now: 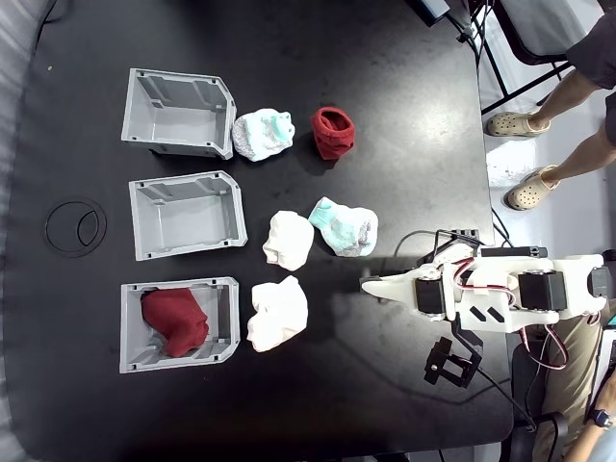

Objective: Put the sock in the container

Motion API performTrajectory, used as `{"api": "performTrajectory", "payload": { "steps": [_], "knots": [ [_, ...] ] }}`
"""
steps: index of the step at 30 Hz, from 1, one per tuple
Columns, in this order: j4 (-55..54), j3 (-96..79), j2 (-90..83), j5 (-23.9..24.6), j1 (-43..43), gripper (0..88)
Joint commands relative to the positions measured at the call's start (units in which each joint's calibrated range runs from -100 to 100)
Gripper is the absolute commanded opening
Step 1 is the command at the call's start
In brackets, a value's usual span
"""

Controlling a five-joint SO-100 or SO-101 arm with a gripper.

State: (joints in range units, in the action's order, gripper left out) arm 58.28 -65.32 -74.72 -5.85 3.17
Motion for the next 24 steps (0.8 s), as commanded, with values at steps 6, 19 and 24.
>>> {"api": "performTrajectory", "payload": {
  "steps": [6,19,24],
  "knots": [
    [0.0,1.5,-0.9,-0.2,0.2,1.3],
    [0.0,1.7,-0.9,-0.2,-0.1,1.3],
    [0.0,1.5,-0.9,-0.2,0.2,1.3]
  ]
}}
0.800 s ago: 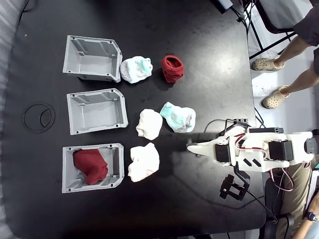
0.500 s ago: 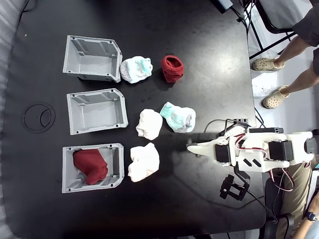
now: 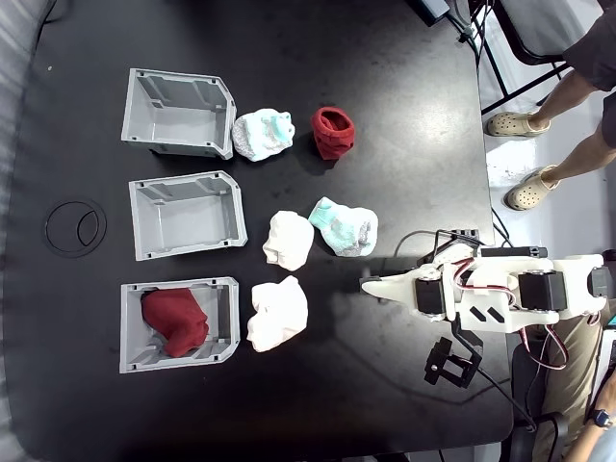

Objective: Put the sock in the container

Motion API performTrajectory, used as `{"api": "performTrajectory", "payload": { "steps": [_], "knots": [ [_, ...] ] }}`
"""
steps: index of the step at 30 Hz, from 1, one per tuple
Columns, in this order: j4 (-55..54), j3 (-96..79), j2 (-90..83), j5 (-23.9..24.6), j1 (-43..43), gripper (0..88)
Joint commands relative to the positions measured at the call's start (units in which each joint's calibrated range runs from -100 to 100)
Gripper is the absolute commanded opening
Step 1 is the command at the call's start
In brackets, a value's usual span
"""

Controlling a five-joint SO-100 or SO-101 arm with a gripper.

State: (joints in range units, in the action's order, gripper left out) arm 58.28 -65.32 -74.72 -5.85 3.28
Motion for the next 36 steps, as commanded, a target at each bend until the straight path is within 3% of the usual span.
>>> {"api": "performTrajectory", "payload": {
  "steps": [1,36],
  "knots": [
    [0.0,1.5,-0.9,-0.2,0.1,1.3],
    [0.0,2.2,-0.9,0.1,0.0,1.3]
  ]
}}
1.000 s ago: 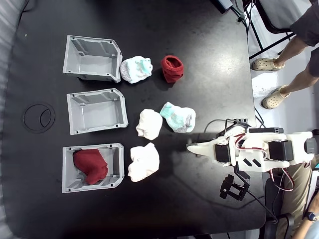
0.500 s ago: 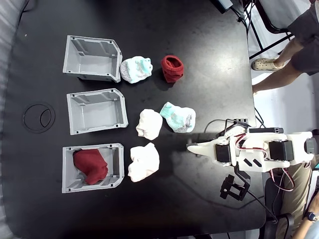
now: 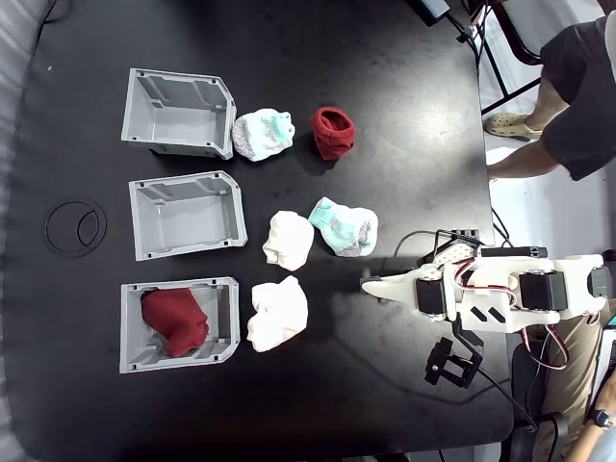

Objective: Put the sock in the container

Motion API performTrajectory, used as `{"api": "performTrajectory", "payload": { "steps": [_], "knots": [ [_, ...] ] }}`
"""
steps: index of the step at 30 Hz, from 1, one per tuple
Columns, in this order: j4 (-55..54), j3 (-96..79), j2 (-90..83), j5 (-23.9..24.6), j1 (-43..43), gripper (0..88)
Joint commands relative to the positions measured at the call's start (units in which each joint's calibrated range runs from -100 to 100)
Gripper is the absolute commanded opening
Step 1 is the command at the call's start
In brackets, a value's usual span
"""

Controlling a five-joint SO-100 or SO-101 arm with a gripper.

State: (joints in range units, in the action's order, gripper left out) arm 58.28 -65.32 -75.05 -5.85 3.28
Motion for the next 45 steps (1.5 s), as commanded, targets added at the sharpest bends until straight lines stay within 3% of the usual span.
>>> {"api": "performTrajectory", "payload": {
  "steps": [1,45],
  "knots": [
    [0.0,2.0,-0.5,0.1,-0.3,1.3],
    [0.0,1.5,-0.5,0.2,0.2,1.3]
  ]
}}
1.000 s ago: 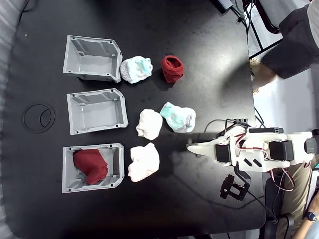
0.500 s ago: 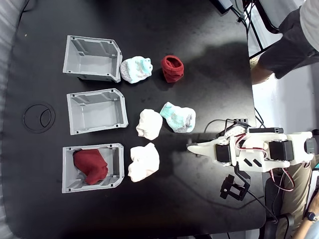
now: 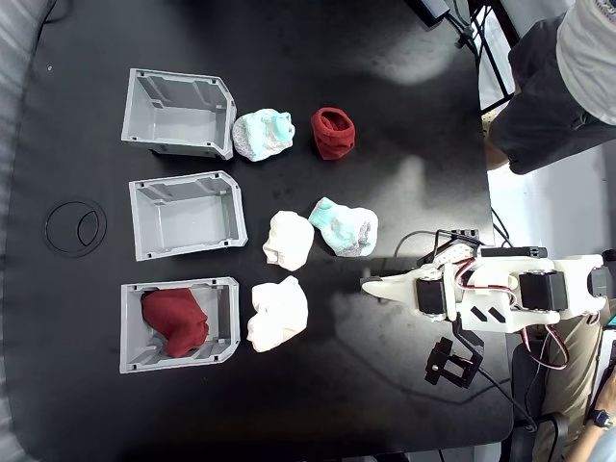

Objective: Put the sock in the container

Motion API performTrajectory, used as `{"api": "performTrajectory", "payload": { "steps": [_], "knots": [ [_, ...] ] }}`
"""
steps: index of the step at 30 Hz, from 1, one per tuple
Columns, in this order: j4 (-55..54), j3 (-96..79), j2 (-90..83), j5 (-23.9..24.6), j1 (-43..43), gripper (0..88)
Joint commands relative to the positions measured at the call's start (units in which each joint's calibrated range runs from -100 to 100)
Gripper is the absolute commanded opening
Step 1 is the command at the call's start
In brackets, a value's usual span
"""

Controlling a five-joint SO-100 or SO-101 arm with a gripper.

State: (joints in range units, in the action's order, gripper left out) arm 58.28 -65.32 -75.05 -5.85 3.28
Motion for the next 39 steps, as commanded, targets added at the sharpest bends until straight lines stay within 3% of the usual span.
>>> {"api": "performTrajectory", "payload": {
  "steps": [1,14,22,29,39],
  "knots": [
    [0.0,1.5,-0.5,0.2,0.2,1.3],
    [0.0,1.8,-0.5,-0.2,-1.6,1.3],
    [-0.2,1.6,-0.5,-0.5,-18.7,1.3],
    [-0.2,1.6,-0.5,-4.4,-33.6,1.4],
    [0.0,1.5,-0.5,-4.3,-49.1,1.4]
  ]
}}
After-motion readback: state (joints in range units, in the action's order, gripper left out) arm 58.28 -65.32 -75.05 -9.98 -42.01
